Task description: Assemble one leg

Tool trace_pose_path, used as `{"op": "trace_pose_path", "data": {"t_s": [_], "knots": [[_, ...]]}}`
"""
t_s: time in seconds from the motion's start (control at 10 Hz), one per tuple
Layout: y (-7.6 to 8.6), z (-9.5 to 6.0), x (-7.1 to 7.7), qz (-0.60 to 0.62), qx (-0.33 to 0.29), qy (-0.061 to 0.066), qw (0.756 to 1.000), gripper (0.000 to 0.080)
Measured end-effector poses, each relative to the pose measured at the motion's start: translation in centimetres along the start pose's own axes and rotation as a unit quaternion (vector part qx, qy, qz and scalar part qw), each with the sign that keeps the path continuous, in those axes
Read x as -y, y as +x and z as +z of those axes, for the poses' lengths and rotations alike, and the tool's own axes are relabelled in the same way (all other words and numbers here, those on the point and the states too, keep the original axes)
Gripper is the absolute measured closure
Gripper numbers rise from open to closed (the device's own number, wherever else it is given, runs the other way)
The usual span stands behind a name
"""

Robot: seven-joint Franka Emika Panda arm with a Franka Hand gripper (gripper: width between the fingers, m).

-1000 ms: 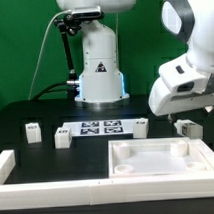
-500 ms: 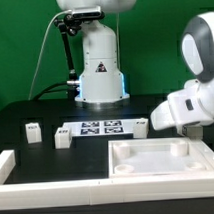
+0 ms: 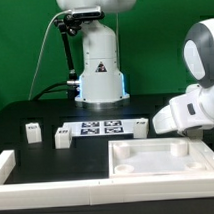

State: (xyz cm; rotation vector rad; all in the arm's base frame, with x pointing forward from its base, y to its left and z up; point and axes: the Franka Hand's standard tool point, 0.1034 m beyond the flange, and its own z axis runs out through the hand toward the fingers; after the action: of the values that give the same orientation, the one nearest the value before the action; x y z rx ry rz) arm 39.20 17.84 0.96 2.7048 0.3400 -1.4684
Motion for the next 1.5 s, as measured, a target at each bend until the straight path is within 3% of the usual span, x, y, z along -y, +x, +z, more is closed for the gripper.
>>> {"op": "trace_pose_path", "data": {"t_s": [0.1, 0.2, 0.3, 0.9, 1.2, 1.5], "knots": [[0.0, 0.0, 0.0, 0.0, 0.0, 0.0, 1.0, 0.0239], [0.0, 0.0, 0.0, 0.0, 0.0, 0.0, 1.0, 0.0439], [0.0, 0.0, 0.0, 0.0, 0.0, 0.0, 1.0, 0.0514], [-0.3, -0.2, -0.1, -0.002, 0.003, 0.0, 1.0, 0.0514], [-4.4, -4.0, -2.0, 0.0, 0.018, 0.005, 1.0, 0.0512], [-4.1, -4.6, -2.2, 0.001, -0.006, 0.007, 1.0, 0.0512]]}}
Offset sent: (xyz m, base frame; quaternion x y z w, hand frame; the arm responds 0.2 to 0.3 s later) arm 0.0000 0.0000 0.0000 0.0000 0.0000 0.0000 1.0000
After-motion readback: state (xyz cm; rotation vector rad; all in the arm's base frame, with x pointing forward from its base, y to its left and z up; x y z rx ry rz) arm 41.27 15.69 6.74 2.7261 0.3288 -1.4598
